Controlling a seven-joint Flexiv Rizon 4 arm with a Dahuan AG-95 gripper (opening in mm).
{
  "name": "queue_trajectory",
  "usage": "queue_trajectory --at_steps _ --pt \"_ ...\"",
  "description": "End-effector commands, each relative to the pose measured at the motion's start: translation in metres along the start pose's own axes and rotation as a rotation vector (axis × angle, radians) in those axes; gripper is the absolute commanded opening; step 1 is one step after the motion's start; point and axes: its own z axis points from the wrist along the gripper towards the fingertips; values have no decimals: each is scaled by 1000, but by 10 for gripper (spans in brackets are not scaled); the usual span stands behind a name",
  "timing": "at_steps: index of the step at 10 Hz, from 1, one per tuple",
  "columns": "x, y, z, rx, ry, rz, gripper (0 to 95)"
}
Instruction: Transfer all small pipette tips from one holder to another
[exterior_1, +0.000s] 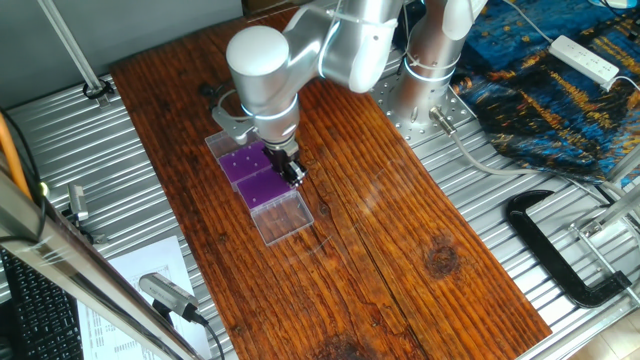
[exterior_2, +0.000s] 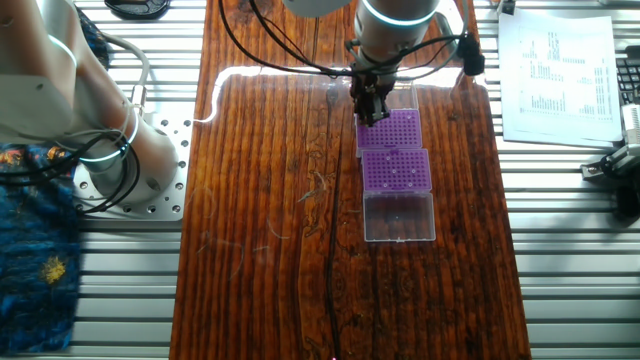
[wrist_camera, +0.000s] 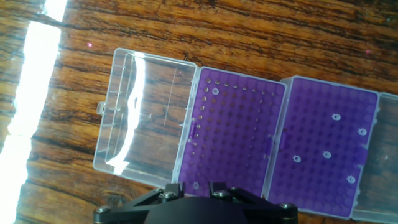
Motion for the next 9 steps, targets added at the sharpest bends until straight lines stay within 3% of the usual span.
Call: queue_trajectory --at_steps 1,6,7,9 --pt "1 0 -1 2 0 0 0" --pt "1 0 -2 1 1 1 0" --pt "1 0 -4 0 0 -2 190" --pt "1 0 -3 1 0 -1 190"
